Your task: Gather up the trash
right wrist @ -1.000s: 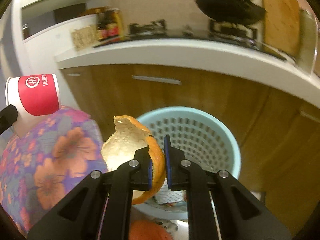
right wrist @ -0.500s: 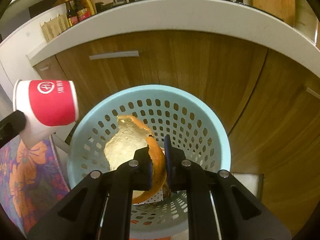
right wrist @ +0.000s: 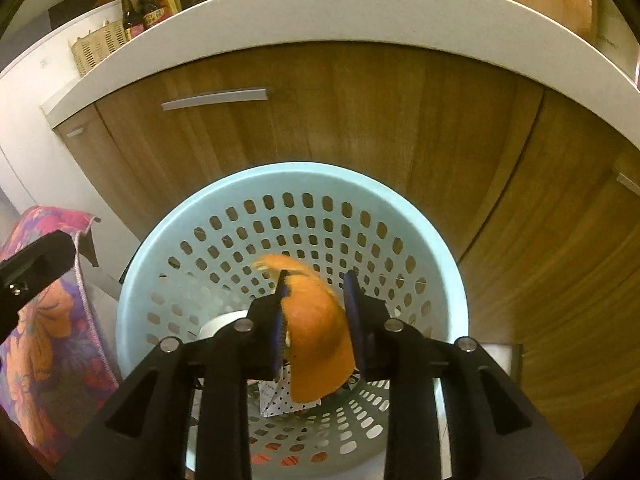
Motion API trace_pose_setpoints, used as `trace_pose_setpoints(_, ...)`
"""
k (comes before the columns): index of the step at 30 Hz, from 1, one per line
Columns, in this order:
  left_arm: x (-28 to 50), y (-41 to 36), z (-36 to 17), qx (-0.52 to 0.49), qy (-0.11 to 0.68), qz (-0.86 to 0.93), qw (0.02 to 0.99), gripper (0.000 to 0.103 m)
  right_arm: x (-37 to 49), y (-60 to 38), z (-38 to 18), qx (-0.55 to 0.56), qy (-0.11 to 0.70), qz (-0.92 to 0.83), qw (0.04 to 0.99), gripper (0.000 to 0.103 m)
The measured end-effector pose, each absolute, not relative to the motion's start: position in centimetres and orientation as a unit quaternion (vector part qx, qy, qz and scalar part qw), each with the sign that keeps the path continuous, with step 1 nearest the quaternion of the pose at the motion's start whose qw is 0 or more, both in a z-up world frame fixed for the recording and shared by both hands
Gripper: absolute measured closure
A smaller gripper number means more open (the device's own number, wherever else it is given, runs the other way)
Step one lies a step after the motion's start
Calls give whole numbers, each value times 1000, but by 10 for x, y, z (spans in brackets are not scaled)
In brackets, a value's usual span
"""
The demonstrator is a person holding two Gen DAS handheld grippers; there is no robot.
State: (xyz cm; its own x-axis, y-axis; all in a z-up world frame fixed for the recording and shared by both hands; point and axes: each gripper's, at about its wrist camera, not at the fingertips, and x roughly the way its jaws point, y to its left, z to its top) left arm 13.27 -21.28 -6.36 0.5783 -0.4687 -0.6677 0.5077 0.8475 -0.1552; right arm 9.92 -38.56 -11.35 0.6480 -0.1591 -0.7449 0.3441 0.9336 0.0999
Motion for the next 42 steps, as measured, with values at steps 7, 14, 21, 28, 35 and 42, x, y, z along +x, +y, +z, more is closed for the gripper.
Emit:
trace_pose_setpoints(7,124,-187,-42,10,343,-264,902,58,90,-372,-86,98,363,-141,916,70)
trace_pose_setpoints(14,115,-148,-26,-6,323,-235,917,51,83,-353,-54,94,327,-134,931,70)
trace_pose_setpoints(21,94,-90,-11,-28,298,-181,937,37,70,-318,-30,83,300,-112,944,70)
trace_pose_setpoints(28,63,-35,1,-18,245,-109,963,17,61,-263,-13,62,274,-84,956,70)
trace_pose_setpoints(35,55,-24,-6,-12,239,-112,964,17,37,-234,-9,46,239,-125,962,57)
trace_pose_setpoints(42,45,-22,-9,-25,218,-81,972,17,22,-234,-3,40,218,-151,963,46)
